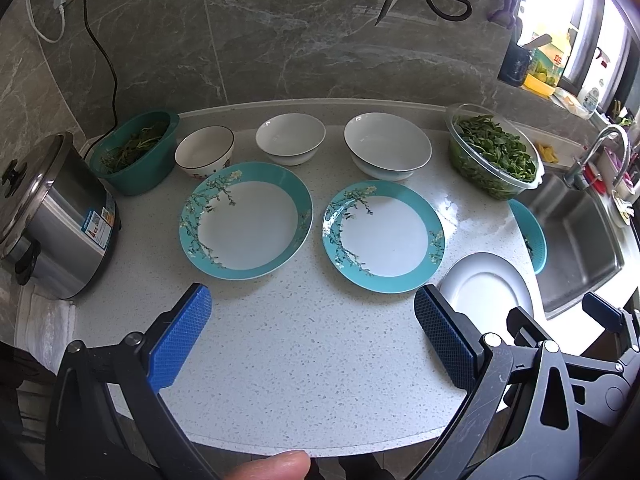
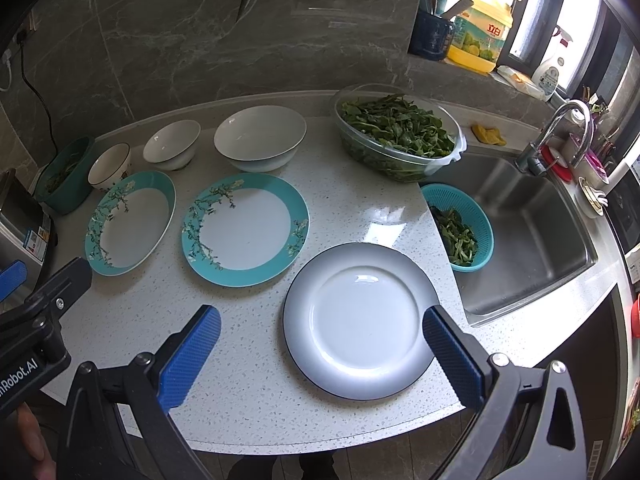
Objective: Organize plates and bowls
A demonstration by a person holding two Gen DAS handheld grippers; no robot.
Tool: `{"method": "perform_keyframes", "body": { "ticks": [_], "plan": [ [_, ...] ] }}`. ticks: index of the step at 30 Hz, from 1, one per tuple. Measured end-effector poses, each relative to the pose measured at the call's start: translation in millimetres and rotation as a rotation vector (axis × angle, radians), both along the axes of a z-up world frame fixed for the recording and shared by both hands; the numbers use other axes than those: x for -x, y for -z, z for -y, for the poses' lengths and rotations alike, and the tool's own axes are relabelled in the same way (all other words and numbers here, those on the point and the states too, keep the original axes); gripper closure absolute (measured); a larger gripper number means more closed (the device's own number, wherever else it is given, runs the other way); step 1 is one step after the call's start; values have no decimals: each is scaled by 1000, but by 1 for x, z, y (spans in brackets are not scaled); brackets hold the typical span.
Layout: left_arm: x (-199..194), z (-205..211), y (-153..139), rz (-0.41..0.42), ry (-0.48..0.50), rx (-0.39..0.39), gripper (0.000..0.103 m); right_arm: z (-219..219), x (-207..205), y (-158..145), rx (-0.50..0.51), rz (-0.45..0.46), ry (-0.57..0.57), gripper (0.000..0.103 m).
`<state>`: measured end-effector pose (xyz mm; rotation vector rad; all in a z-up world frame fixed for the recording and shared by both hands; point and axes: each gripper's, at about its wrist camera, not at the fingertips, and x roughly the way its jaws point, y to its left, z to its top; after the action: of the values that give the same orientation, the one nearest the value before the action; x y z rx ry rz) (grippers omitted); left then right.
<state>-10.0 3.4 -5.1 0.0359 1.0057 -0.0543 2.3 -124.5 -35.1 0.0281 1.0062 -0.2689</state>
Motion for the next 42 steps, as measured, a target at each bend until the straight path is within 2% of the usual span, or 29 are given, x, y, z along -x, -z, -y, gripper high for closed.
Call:
{"method": "perform_keyframes", "body": {
  "ticks": [42],
  "plan": [
    [-9,-2,12,-16,-1,-11,0,-5,-2,5,-4,-10,2,0]
  ]
}}
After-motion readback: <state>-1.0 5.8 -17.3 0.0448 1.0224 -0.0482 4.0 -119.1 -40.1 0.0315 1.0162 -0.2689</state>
